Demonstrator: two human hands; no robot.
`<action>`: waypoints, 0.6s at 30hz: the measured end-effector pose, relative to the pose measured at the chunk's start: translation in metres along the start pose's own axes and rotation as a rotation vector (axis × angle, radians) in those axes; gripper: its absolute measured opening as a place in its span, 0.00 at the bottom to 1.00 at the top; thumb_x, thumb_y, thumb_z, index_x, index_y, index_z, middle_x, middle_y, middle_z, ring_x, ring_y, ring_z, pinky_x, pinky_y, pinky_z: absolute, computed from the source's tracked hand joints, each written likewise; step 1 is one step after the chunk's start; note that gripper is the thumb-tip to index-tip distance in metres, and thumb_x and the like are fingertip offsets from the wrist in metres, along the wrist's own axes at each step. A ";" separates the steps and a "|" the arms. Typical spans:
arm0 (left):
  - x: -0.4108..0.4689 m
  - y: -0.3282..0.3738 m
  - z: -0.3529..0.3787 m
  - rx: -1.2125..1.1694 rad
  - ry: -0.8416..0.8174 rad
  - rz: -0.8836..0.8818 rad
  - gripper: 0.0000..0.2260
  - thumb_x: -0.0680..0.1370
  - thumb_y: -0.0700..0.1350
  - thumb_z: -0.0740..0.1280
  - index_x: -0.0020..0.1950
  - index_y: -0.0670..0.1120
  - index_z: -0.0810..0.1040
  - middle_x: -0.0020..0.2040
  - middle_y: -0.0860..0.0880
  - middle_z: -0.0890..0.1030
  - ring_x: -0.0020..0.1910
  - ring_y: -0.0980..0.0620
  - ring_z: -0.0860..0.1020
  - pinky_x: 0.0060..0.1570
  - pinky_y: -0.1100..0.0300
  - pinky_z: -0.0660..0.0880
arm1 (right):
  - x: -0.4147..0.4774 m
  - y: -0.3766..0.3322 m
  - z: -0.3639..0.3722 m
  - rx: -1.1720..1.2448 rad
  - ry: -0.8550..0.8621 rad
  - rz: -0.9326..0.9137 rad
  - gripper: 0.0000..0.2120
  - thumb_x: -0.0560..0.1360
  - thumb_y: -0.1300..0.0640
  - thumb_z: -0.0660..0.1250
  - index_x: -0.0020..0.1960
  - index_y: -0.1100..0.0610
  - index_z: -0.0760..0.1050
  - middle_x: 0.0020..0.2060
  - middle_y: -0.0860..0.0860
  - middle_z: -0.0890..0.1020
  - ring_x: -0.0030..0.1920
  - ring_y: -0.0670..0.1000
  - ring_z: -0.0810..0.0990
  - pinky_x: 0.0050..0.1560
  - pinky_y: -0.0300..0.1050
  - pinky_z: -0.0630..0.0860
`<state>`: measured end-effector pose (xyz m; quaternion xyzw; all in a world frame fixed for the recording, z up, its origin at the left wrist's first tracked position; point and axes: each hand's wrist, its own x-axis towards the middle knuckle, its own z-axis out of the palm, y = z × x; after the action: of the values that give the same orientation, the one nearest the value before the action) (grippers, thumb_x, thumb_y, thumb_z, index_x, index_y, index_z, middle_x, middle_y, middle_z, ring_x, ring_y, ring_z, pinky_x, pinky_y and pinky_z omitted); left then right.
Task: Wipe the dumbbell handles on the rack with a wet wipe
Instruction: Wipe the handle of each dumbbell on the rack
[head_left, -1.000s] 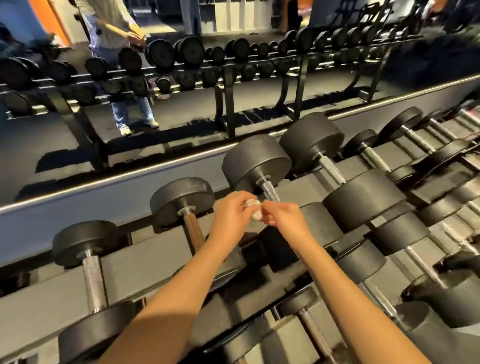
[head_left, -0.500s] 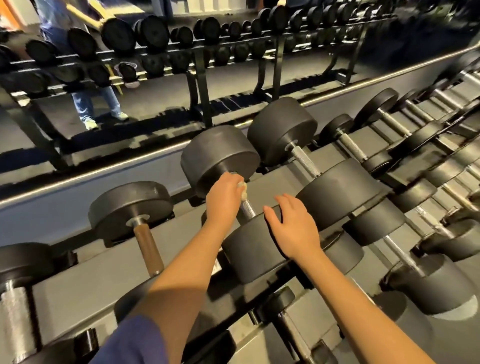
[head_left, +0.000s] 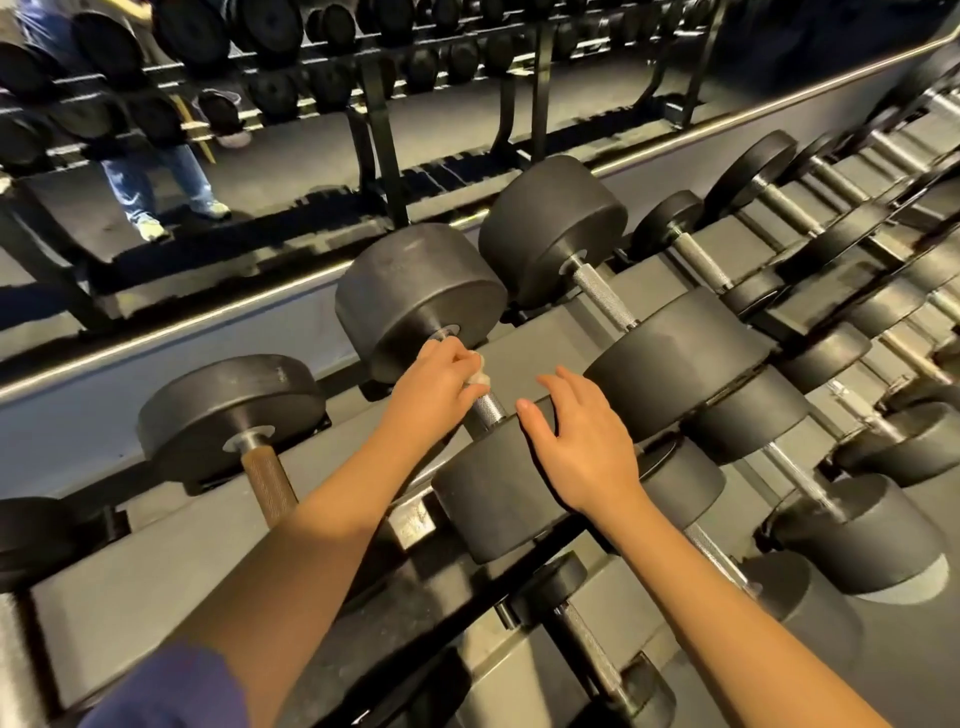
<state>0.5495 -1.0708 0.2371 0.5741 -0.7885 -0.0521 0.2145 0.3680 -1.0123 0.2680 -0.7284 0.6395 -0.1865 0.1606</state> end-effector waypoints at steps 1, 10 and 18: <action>0.003 -0.001 -0.001 0.045 -0.014 0.011 0.11 0.79 0.47 0.65 0.55 0.42 0.80 0.54 0.45 0.75 0.57 0.48 0.70 0.52 0.55 0.72 | 0.000 0.000 0.000 -0.002 0.000 0.000 0.26 0.79 0.39 0.52 0.71 0.51 0.66 0.72 0.50 0.65 0.73 0.49 0.60 0.70 0.47 0.60; 0.007 -0.008 0.010 0.152 0.121 0.017 0.06 0.75 0.39 0.69 0.51 0.40 0.79 0.47 0.42 0.77 0.46 0.43 0.74 0.34 0.47 0.77 | -0.001 0.000 0.000 -0.005 0.008 -0.010 0.25 0.79 0.40 0.54 0.70 0.53 0.68 0.70 0.49 0.68 0.71 0.49 0.62 0.68 0.46 0.61; -0.001 -0.020 0.003 0.185 0.038 0.260 0.11 0.74 0.39 0.66 0.56 0.40 0.78 0.51 0.44 0.76 0.52 0.46 0.70 0.31 0.47 0.78 | -0.001 0.000 0.001 -0.006 0.011 -0.012 0.25 0.79 0.40 0.54 0.69 0.53 0.69 0.69 0.49 0.69 0.71 0.48 0.62 0.68 0.46 0.62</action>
<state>0.5662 -1.0775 0.2276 0.4851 -0.8535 0.0598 0.1806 0.3683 -1.0109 0.2672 -0.7315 0.6366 -0.1898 0.1537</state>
